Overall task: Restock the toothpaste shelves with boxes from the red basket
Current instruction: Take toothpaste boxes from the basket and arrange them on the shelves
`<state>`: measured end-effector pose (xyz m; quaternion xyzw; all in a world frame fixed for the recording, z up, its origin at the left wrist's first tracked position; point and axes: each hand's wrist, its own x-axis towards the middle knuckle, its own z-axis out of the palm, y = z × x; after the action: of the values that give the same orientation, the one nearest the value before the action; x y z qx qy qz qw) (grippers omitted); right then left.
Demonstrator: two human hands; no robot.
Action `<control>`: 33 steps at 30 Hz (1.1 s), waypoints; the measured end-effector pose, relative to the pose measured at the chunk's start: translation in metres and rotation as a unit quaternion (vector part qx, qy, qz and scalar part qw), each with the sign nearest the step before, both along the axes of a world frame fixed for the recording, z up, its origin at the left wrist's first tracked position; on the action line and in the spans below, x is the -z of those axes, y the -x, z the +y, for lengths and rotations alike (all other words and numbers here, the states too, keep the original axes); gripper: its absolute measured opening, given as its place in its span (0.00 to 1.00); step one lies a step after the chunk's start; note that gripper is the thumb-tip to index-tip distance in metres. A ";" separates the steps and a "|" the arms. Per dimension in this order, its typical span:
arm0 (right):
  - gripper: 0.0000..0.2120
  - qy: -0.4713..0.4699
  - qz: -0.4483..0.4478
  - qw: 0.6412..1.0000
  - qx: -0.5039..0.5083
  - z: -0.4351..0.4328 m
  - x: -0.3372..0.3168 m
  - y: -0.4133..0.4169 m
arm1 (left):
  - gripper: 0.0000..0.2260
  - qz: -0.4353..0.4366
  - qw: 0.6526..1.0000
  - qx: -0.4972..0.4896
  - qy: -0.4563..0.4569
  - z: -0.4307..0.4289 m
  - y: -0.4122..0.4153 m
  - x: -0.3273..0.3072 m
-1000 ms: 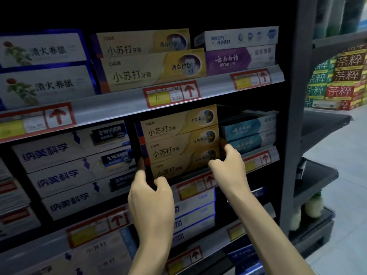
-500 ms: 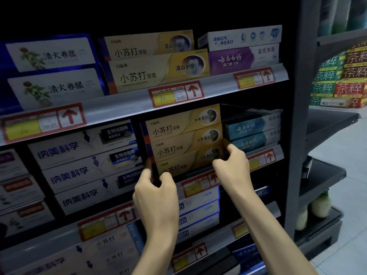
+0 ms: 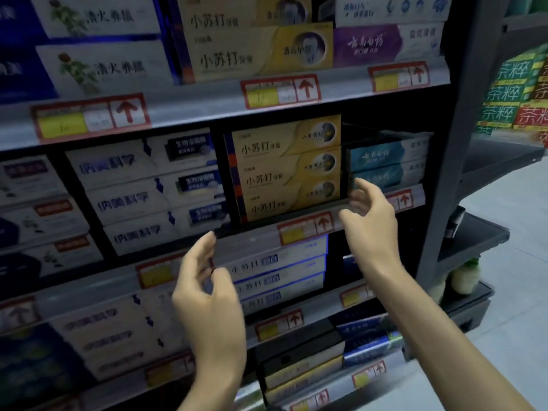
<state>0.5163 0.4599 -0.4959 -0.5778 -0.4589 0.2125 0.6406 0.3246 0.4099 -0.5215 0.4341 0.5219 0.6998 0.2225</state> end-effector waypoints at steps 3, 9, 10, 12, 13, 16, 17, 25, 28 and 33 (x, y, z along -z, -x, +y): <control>0.25 0.033 0.002 0.999 -0.009 -0.019 0.037 -0.004 | 0.20 -0.011 0.999 -0.024 0.046 -0.016 0.013 0.040; 0.24 0.153 0.004 0.987 -0.058 -0.034 0.113 -0.003 | 0.24 0.034 0.986 0.049 0.153 -0.020 0.012 0.108; 0.25 0.163 0.005 0.985 -0.064 -0.032 0.121 -0.002 | 0.25 0.039 0.984 0.064 0.162 -0.018 0.010 0.114; 0.27 0.177 -0.002 0.981 -0.076 -0.029 0.136 0.002 | 0.28 0.040 0.980 0.077 0.180 -0.012 0.003 0.121; 0.28 0.182 -0.010 0.980 -0.082 -0.026 0.141 0.005 | 0.29 0.040 0.978 0.076 0.187 -0.009 -0.001 0.123; 0.35 0.184 -0.038 0.976 -0.105 -0.019 0.153 0.011 | 0.32 0.049 0.975 0.056 0.209 -0.001 -0.008 0.125; 0.37 0.179 -0.046 0.977 -0.110 -0.017 0.155 0.013 | 0.33 0.051 0.975 0.050 0.211 0.002 -0.009 0.125; 0.51 0.107 -0.121 0.980 -0.120 -0.001 0.157 0.020 | 0.37 0.060 0.977 0.044 0.197 0.024 -0.021 0.136; 0.56 0.102 -0.171 0.974 -0.110 -0.003 0.162 0.023 | 0.40 0.091 0.981 0.025 0.171 0.025 -0.023 0.142; 0.54 0.107 -0.193 0.967 -0.127 0.001 0.169 0.024 | 0.41 0.154 0.975 -0.006 0.159 0.029 -0.024 0.147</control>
<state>0.4922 0.4614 -0.6647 -0.6101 -0.6180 0.2244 0.4421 0.3488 0.4385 -0.6681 0.4926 0.6573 0.5338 0.2009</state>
